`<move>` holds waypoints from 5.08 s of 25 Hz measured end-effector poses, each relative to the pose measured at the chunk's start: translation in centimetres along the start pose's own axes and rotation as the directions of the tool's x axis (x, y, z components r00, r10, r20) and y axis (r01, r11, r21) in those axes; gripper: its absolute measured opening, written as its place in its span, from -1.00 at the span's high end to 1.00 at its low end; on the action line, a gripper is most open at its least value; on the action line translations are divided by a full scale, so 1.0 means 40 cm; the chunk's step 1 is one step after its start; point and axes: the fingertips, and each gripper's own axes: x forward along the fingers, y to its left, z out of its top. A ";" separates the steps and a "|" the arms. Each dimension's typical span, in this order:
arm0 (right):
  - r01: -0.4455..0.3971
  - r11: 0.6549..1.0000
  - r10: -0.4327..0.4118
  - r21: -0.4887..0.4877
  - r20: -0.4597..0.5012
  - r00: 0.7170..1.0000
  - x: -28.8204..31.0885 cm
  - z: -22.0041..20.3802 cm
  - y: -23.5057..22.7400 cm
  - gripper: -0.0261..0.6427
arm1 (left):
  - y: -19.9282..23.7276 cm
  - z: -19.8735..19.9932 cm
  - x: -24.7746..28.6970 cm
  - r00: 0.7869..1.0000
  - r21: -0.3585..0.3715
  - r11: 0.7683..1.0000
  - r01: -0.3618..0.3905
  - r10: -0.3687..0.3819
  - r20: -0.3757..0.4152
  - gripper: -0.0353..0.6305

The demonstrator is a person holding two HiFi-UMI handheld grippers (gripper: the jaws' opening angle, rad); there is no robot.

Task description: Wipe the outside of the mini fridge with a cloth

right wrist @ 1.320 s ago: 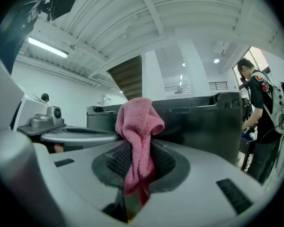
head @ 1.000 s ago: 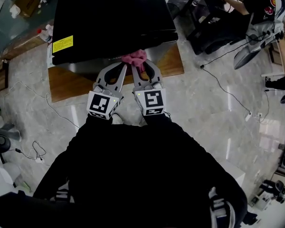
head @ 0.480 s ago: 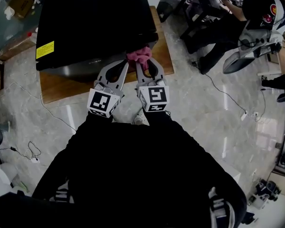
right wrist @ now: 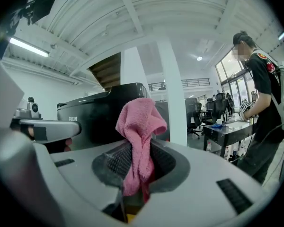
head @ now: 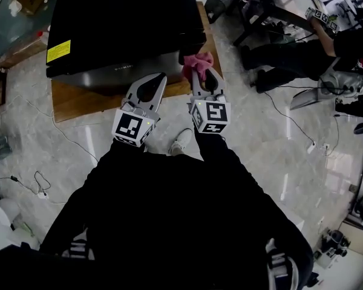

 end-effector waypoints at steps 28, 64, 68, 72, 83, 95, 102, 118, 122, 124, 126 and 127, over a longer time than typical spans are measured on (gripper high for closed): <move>-0.347 0.934 0.336 -0.088 -0.117 0.935 0.183 -0.496 0.859 0.66 | 0.505 -0.535 -0.547 0.964 -0.067 0.972 -0.227 0.214 -0.158 0.88; -0.110 0.993 0.116 0.046 -0.157 0.981 0.220 -0.619 0.534 0.66 | 0.341 -0.649 -0.283 0.981 -0.066 0.990 -0.124 0.112 -0.160 0.88; -0.087 0.995 0.094 0.048 -0.170 0.981 0.204 -0.620 0.411 0.65 | 0.268 -0.650 -0.189 0.982 -0.076 0.992 -0.100 0.086 -0.165 0.88; -0.060 0.997 0.069 0.055 -0.181 0.981 0.186 -0.612 0.289 0.65 | 0.196 -0.639 -0.090 0.985 -0.083 0.994 -0.077 0.063 -0.161 0.88; -0.006 0.997 0.023 0.083 -0.204 0.979 0.175 -0.609 0.040 0.65 | 0.067 -0.625 0.125 0.989 -0.111 0.993 -0.037 0.020 -0.146 0.88; -0.144 0.989 0.147 0.028 -0.176 0.973 0.148 -0.587 -0.094 0.66 | -0.001 -0.618 0.244 0.986 -0.100 0.994 -0.055 0.038 -0.161 0.88; -0.198 0.980 0.196 -0.010 -0.091 0.976 0.045 -0.384 -0.203 0.66 | -0.053 -0.443 0.239 0.987 -0.099 0.994 -0.051 0.035 -0.155 0.88; -0.384 0.919 0.385 -0.094 -0.007 0.923 -0.108 0.007 -0.216 0.66 | -0.278 -0.025 0.208 0.998 -0.035 0.999 0.039 -0.041 -0.054 0.88; -0.359 0.926 0.359 -0.116 -0.018 0.933 -0.115 0.050 -0.163 0.66 | -0.284 0.019 0.175 0.996 -0.037 0.996 0.081 -0.082 -0.029 0.88; -0.345 0.931 0.345 -0.117 -0.018 0.938 -0.101 0.071 -0.151 0.66 | -0.274 0.042 0.172 0.995 -0.040 0.994 0.100 -0.100 -0.016 0.88; -0.340 0.932 0.341 -0.127 -0.015 0.940 -0.087 0.085 -0.157 0.66 | -0.271 0.059 0.180 0.994 -0.040 0.993 0.112 -0.112 -0.002 0.88; -0.339 0.932 0.341 -0.130 -0.010 0.940 -0.081 0.091 -0.164 0.66 | -0.272 0.065 0.185 0.994 -0.041 0.993 0.113 -0.113 0.003 0.88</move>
